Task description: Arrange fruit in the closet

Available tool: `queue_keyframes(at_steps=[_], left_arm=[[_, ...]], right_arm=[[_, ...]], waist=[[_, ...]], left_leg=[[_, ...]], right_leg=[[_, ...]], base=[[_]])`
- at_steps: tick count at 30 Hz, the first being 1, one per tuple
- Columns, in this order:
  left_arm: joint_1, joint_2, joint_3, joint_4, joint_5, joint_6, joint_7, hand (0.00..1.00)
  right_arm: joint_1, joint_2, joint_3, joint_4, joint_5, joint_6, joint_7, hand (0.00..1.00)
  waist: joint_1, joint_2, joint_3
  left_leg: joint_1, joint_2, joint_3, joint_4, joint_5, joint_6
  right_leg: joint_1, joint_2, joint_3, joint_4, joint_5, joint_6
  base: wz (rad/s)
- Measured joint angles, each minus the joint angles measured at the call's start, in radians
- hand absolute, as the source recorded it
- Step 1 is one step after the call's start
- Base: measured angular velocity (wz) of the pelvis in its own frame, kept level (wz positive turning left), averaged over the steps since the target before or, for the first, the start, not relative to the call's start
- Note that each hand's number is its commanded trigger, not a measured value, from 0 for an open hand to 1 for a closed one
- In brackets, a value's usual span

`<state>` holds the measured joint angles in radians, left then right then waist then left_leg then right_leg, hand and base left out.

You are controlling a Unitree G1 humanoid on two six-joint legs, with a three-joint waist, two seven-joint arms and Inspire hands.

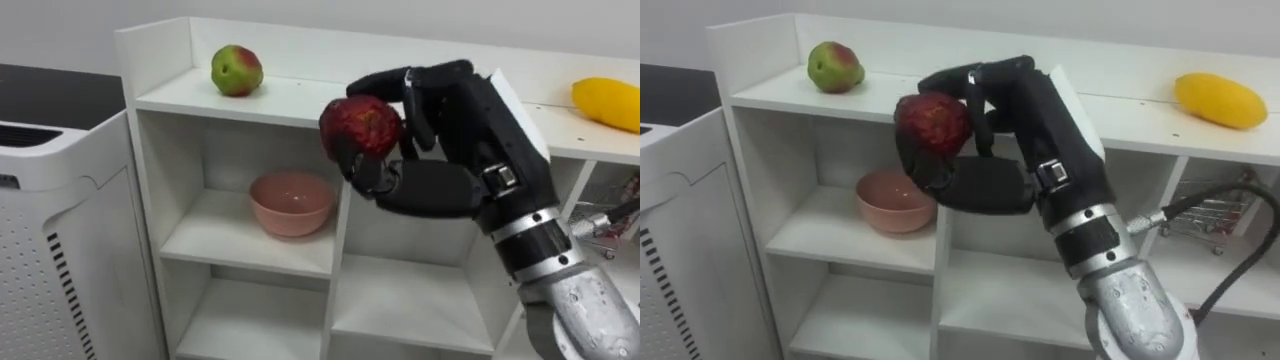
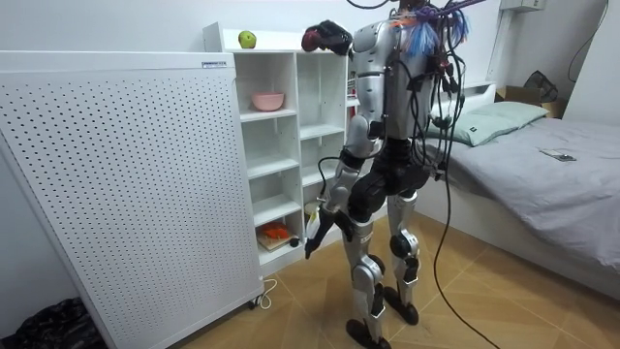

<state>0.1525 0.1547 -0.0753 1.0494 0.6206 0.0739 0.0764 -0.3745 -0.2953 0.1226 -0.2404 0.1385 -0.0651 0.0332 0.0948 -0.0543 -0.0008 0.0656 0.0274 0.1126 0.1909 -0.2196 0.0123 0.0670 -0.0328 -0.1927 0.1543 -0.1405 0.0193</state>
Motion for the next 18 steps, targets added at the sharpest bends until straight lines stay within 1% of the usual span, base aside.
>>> queue_keyframes(at_steps=[2,4,5,6,8,9,11,12,13,14,15,16,17,18], left_arm=[[-0.001,0.003,-0.021,0.013,0.000,0.000,0.001,0.00],[-0.007,0.008,-0.037,0.026,-0.004,-0.001,0.002,0.00],[-0.019,0.013,-0.066,0.035,-0.027,0.000,0.003,0.00],[-0.026,0.014,-0.073,0.040,-0.037,-0.001,0.004,0.00],[-0.056,0.013,-0.096,0.071,-0.078,-0.003,0.011,0.00],[-0.061,0.012,-0.098,0.071,-0.087,-0.003,0.012,0.00],[-0.066,0.010,-0.106,0.082,-0.123,-0.008,0.031,0.00],[-0.069,0.010,-0.107,0.083,-0.133,-0.008,0.034,0.00],[-0.074,0.009,-0.111,0.083,-0.147,-0.008,0.045,0.00],[-0.081,0.008,-0.110,0.087,-0.162,-0.009,0.051,0.00],[-0.086,0.008,-0.108,0.089,-0.164,-0.009,0.053,0.00],[-0.092,0.008,-0.108,0.092,-0.179,-0.007,0.058,0.00],[-0.094,0.003,-0.106,0.092,-0.180,-0.003,0.060,0.00],[-0.094,0.000,-0.106,0.092,-0.180,0.002,0.060,0.00]], right_arm=[[0.064,0.027,0.022,0.019,0.004,-0.003,0.000,1.00],[0.088,0.045,0.054,0.088,0.040,-0.010,0.003,1.00],[0.094,0.059,0.068,0.149,0.071,-0.008,0.007,1.00],[0.094,0.066,0.075,0.180,0.091,-0.005,0.009,1.00],[0.094,0.096,0.088,0.300,0.210,0.000,0.014,1.00],[0.094,0.104,0.090,0.330,0.250,0.000,0.013,1.00],[0.094,0.128,0.092,0.460,0.373,-0.002,0.013,1.00],[0.094,0.135,0.092,0.493,0.393,-0.002,0.014,1.00],[0.092,0.140,0.092,0.552,0.445,-0.001,0.016,1.00],[0.089,0.141,0.090,0.619,0.507,-0.001,0.026,1.00],[0.087,0.141,0.089,0.648,0.536,0.001,0.026,1.00],[0.084,0.146,0.086,0.701,0.598,0.003,0.025,1.00],[0.083,0.149,0.083,0.741,0.673,0.003,0.024,1.00],[0.083,0.151,0.081,0.758,0.711,0.003,0.024,1.00]], waist=[[0.000,0.002,0.0013],[-0.008,0.004,0.0030],[-0.007,0.007,0.0037],[-0.007,0.008,0.0042],[-0.002,0.021,0.0121],[-0.001,0.023,0.0126],[-0.001,0.042,0.0222],[-0.002,0.047,0.0216],[-0.003,0.056,0.0240],[-0.002,0.061,0.0244],[-0.001,0.062,0.0247],[-0.002,0.064,0.0250],[-0.002,0.067,0.0266],[-0.001,0.070,0.0280]], left_leg=[[-0.008,0.000,0.000,0.000,0.000,0.000],[-0.027,0.001,-0.006,0.011,0.000,0.000],[-0.047,0.002,-0.008,0.016,0.000,0.000],[-0.058,0.002,-0.008,0.018,0.000,0.000],[-0.104,0.002,-0.008,0.050,0.001,0.002],[-0.111,0.002,-0.008,0.052,0.002,0.004],[-0.150,0.000,-0.008,0.069,0.007,0.011],[-0.164,-0.002,-0.008,0.074,0.008,0.012],[-0.198,-0.004,-0.007,0.090,0.009,0.015],[-0.234,-0.006,-0.006,0.107,0.011,0.018],[-0.252,-0.007,-0.006,0.116,0.012,0.019],[-0.283,-0.009,-0.005,0.126,0.015,0.025],[-0.310,-0.011,-0.003,0.139,0.016,0.026],[-0.325,-0.011,-0.002,0.146,0.016,0.026]], right_leg=[[-0.011,0.000,-0.003,0.003,0.000,0.000],[-0.023,-0.001,-0.008,0.006,0.000,-0.001],[-0.043,-0.003,-0.012,0.016,0.001,-0.001],[-0.054,-0.003,-0.012,0.021,0.001,-0.001],[-0.102,-0.008,-0.010,0.046,0.001,-0.002],[-0.114,-0.010,-0.011,0.056,0.001,-0.002],[-0.162,-0.022,-0.012,0.090,-0.003,-0.005],[-0.177,-0.025,-0.012,0.097,-0.004,-0.004],[-0.215,-0.032,-0.013,0.122,-0.005,-0.004],[-0.251,-0.038,-0.015,0.143,-0.006,-0.005],[-0.269,-0.040,-0.015,0.153,-0.006,-0.005],[-0.306,-0.046,-0.014,0.175,-0.007,-0.005],[-0.334,-0.052,-0.013,0.193,-0.008,-0.008],[-0.348,-0.053,-0.011,0.203,-0.009,-0.009]], base=[[-0.02],[0.03],[0.08],[0.00],[0.00],[0.00],[0.00],[0.00],[0.00],[0.00],[0.03],[0.00],[0.00],[-0.04]])
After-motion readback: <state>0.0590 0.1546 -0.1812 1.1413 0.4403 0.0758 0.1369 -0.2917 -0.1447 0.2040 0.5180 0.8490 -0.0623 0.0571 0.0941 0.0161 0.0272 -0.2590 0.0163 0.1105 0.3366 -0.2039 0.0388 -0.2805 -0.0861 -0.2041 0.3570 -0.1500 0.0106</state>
